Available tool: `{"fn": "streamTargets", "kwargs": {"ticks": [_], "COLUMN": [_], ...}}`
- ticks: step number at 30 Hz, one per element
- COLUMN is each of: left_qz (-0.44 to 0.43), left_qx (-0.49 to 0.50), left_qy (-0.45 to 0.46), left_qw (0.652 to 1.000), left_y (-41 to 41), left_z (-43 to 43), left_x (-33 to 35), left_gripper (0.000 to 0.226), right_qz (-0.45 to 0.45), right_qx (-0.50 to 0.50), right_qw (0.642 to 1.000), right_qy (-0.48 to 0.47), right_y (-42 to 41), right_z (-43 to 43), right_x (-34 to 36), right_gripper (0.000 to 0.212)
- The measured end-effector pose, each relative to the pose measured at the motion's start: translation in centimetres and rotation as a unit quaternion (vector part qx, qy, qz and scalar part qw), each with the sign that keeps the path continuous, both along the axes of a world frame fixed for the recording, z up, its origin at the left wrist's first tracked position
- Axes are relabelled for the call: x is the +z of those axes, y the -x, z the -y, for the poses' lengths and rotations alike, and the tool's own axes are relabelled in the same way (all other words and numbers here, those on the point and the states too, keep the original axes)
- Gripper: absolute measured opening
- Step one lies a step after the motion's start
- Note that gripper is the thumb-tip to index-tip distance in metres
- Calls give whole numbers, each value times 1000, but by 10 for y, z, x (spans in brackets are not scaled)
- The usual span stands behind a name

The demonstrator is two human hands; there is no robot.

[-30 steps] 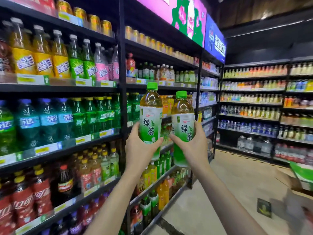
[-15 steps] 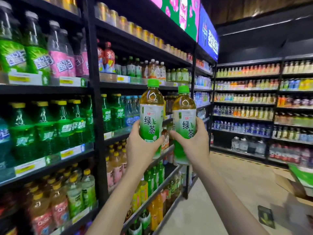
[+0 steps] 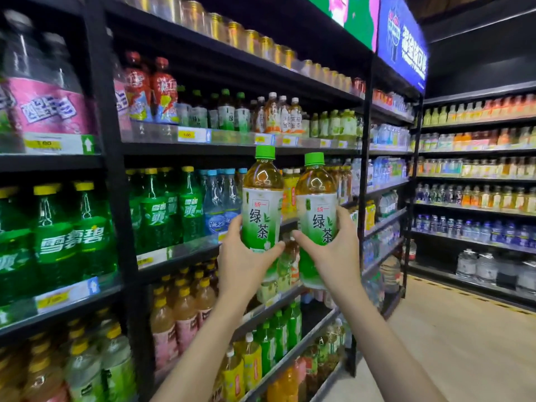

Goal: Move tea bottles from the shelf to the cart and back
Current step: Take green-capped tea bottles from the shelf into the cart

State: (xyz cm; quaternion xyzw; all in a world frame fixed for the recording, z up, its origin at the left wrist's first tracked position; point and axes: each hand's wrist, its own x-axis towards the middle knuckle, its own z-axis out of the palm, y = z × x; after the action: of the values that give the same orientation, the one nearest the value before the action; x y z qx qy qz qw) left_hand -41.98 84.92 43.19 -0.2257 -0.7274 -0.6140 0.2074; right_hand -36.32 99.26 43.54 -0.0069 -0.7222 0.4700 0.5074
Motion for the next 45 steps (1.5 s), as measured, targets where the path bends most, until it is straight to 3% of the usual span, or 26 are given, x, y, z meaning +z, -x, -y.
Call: {"fn": "streamTargets", "kwargs": {"ticks": [13, 18, 32, 38, 45], "left_qz": [-38, -56, -142, -194, -227], "left_qx": [81, 98, 142, 159, 192], "left_qy": [-22, -44, -42, -26, -25], "left_qw": [996, 993, 979, 968, 954], "left_y": [77, 120, 236, 268, 290], "left_z": [-112, -130, -123, -106, -86], "left_x": [18, 24, 83, 118, 160], "left_gripper": [58, 56, 56, 57, 61], "right_qz": [0, -19, -85, -136, -197], "right_qx": [95, 132, 169, 216, 253], "right_qw": [996, 991, 982, 965, 946], "right_qy": [-4, 10, 11, 54, 42], "right_y": [111, 150, 283, 330, 368], "right_z": [-124, -140, -137, -123, -101], "right_x": [23, 34, 82, 113, 172], "right_gripper": [67, 58, 57, 50, 51]}}
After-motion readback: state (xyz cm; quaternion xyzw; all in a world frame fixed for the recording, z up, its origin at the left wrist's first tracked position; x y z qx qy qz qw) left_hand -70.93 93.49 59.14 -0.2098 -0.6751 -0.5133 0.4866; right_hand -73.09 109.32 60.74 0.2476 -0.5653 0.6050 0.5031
